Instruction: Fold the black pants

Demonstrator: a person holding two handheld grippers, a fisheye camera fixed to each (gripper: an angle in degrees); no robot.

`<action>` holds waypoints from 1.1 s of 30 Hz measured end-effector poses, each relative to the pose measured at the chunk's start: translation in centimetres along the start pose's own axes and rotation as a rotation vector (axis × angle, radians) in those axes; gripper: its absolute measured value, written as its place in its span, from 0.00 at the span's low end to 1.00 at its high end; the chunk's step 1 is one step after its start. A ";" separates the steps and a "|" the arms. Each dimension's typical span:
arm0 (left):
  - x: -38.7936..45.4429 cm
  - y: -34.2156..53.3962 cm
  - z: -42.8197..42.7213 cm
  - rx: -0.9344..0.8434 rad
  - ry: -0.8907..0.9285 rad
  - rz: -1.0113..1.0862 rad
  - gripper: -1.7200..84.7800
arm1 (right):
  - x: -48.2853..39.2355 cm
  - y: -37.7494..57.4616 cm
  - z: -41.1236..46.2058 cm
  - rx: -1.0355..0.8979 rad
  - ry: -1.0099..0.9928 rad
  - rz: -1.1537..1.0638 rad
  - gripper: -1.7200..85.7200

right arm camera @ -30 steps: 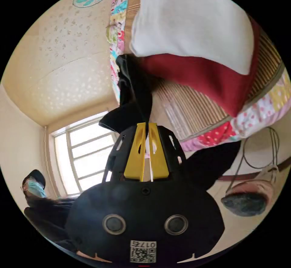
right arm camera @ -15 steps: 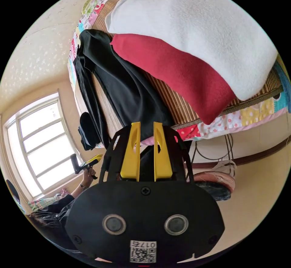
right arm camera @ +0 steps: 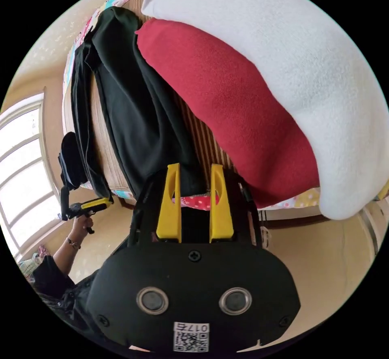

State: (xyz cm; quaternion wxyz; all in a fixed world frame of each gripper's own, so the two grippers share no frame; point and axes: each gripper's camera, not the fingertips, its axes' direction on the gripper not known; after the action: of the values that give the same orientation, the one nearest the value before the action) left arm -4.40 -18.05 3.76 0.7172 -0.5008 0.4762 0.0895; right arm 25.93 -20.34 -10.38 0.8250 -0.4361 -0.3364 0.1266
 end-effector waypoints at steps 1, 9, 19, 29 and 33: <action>0.4 1.9 0.1 0.025 -0.054 -0.006 0.07 | 0.2 0.2 0.0 -0.009 -0.016 -0.014 0.11; 3.1 8.8 -6.7 0.374 0.211 -0.065 0.14 | -4.5 8.5 -8.2 0.072 -0.242 -0.344 0.04; 10.7 -3.0 -6.6 0.331 0.336 0.102 0.14 | -12.7 9.4 -8.2 -0.136 -0.622 -0.624 0.04; 10.4 1.5 -2.3 0.553 0.418 0.196 0.03 | -11.4 -14.1 -10.0 -0.362 -0.075 -0.365 0.15; 9.0 3.6 -1.8 0.624 0.474 0.198 0.03 | -14.7 -26.4 -10.6 -0.008 -0.344 -0.244 0.18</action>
State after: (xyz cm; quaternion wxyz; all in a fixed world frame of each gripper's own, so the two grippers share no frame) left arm -2.90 -20.88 -5.57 0.6929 -0.2177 0.6787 -0.1086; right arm 19.88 -49.95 0.20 0.7629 -0.3672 -0.5232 0.0970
